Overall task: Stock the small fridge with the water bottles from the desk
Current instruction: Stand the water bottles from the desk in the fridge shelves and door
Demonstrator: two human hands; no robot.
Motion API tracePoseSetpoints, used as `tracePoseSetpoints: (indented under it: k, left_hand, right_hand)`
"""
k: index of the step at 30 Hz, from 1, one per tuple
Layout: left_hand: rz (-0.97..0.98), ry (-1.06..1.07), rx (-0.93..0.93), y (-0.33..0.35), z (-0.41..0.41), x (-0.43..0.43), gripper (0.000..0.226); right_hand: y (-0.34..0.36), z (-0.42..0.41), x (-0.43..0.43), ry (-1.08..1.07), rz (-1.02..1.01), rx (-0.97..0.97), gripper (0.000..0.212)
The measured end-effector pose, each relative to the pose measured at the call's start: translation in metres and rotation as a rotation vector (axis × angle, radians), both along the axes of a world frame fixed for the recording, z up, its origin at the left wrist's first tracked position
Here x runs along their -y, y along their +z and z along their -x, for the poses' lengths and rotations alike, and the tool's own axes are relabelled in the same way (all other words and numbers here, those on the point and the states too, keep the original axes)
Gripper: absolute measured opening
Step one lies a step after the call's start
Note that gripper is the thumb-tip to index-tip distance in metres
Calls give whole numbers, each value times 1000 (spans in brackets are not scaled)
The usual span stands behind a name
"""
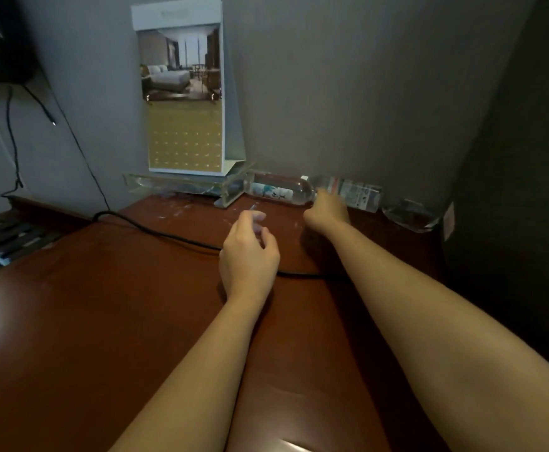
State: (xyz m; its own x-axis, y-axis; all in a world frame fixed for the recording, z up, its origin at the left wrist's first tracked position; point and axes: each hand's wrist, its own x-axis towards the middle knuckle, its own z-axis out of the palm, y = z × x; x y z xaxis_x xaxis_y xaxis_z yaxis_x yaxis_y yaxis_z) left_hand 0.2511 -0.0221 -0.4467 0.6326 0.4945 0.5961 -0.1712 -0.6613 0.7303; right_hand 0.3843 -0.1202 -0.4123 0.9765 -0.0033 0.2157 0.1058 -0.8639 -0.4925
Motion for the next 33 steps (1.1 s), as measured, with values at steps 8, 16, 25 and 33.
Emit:
tracePoseSetpoints:
  k: [8, 16, 25, 33]
  left_hand:
    - [-41, 2, 14, 0, 3, 4, 17]
    - [-56, -6, 15, 0, 0, 3, 15]
    - [-31, -3, 14, 0, 2, 3, 15]
    - [-48, -10, 30, 1, 5, 4, 20]
  right_hand:
    - [-1, -33, -10, 4, 15, 13, 53]
    - [-4, -53, -8, 23, 176, 55, 42]
    - [-10, -32, -6, 6, 123, 139, 28]
    - [18, 29, -36, -22, -267, 368, 27]
